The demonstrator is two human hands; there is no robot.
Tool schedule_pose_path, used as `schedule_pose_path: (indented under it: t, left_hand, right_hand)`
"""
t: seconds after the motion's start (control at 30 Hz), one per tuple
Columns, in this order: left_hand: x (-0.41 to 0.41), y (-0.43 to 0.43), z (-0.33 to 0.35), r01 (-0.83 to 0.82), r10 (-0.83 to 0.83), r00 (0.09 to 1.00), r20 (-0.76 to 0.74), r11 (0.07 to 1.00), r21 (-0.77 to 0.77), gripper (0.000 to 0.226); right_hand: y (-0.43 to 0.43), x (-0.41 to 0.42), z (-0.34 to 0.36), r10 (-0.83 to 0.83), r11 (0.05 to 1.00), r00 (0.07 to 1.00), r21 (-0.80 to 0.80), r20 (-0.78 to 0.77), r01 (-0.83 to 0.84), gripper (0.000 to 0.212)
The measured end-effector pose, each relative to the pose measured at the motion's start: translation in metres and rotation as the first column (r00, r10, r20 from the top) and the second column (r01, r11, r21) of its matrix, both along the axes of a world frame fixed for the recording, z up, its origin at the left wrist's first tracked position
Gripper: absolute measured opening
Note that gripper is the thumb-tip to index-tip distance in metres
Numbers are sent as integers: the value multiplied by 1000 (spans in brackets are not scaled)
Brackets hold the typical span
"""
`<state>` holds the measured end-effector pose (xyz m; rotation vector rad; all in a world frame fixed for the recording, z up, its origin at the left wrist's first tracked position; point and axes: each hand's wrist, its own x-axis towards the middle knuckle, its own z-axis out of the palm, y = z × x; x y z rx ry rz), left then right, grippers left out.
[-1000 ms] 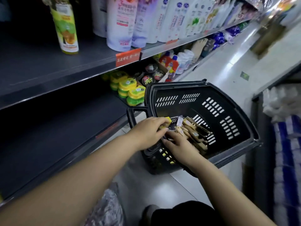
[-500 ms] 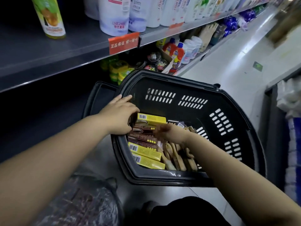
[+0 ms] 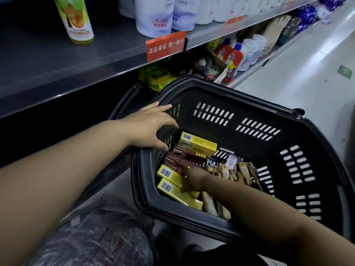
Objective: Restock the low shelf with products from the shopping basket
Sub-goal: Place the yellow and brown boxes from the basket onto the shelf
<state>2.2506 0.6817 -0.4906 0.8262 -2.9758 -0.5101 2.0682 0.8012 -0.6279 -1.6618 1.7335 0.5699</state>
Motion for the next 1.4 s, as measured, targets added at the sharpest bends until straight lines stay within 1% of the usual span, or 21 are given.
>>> schedule_pose_path:
  t: [0.13, 0.23, 0.3, 0.4, 0.47, 0.5, 0.6, 0.63, 0.67, 0.73, 0.8, 0.9, 0.93, 0.97, 1.0, 1.03, 1.07, 1.1, 1.2, 1.3, 1.4]
  left_hand:
    - [-1, 1, 0, -16, 16, 1000, 11, 1000, -5, 55]
    - [-1, 3, 1, -40, 41, 998, 41, 999, -27, 45]
    - [-4, 8, 3, -34, 47, 994, 102, 991, -126, 45]
    - [-18, 28, 3, -112, 129, 988, 82, 977, -181, 57]
    - [-31, 45, 5, -312, 318, 944, -89, 947, 74, 57]
    - [-37, 51, 6, -389, 450, 877, -170, 872, 298, 56]
    - [-49, 60, 4, -309, 763, 638, -103, 376, 874, 51]
    - [-51, 62, 2, -245, 810, 586, -41, 225, 943, 49]
    - [-51, 64, -1, -211, 836, 548, -10, 149, 966, 50]
    - [-49, 65, -5, -234, 864, 503, 7, 129, 964, 70]
    - [-47, 64, -5, -287, 871, 492, 8, 153, 946, 94]
    - [-48, 57, -9, -284, 896, 442, 38, 100, 954, 84]
    - [-48, 56, -9, -262, 895, 443, 49, 77, 962, 69]
    - [-48, 55, -10, -230, 887, 459, 51, 63, 971, 54]
    - [-49, 55, -10, -196, 878, 477, 46, 55, 979, 41]
    - [-49, 56, -10, -176, 871, 490, 46, 47, 983, 32]
    - [-49, 57, -9, -168, 865, 499, 55, 34, 985, 30]
    - [-49, 58, -8, -167, 858, 508, 79, 8, 986, 31]
    - [-46, 60, -2, -126, 794, 588, 153, -97, 987, 41]
    - [-44, 60, 1, -98, 769, 619, 158, -125, 987, 67]
    - [-42, 58, 0, -63, 815, 560, 150, -138, 988, 53]
  right_hand:
    - [0, -11, 26, 1, 999, 999, -46, -39, -3, 49]
    - [-1, -29, 69, -302, 934, 936, -142, 182, 328, 39]
    - [5, -42, 100, -514, 794, 695, -27, 503, 607, 31]
    - [20, -45, 131, -573, 669, 255, 265, 779, 694, 21]
    - [25, -39, 142, -540, 667, 111, 344, 834, 661, 22]
    - [25, -35, 144, -521, 670, 54, 369, 852, 644, 25]
    - [20, -23, 142, -471, 690, -71, 418, 879, 591, 32]
    - [18, -19, 140, -456, 702, -71, 407, 887, 585, 31]
    - [15, -17, 137, -443, 711, -43, 380, 896, 592, 28]
    - [9, -15, 133, -429, 712, 32, 316, 903, 627, 25]
    - [4, -20, 129, -402, 729, 27, 302, 915, 614, 30]
    - [0, -32, 122, -400, 752, -65, 369, 914, 546, 28]
    - [-3, -35, 115, -415, 759, -3, 348, 910, 551, 26]
    - [-5, -36, 107, -425, 781, 165, 268, 890, 565, 24]
    - [-6, -35, 98, -411, 833, 417, 147, 811, 534, 25]
    - [-5, -33, 86, -361, 904, 671, 66, 647, 423, 32]
    - [-3, -29, 73, -274, 960, 848, 73, 454, 271, 44]
    - [1, -23, 62, -151, 984, 944, 140, 292, 114, 56]
    - [17, -3, 41, 166, 944, 981, 271, 101, -188, 51]
    - [21, 4, 34, 128, 971, 988, 192, 85, -142, 43]
    - [18, 0, 34, 100, 979, 990, 169, 103, -116, 46]
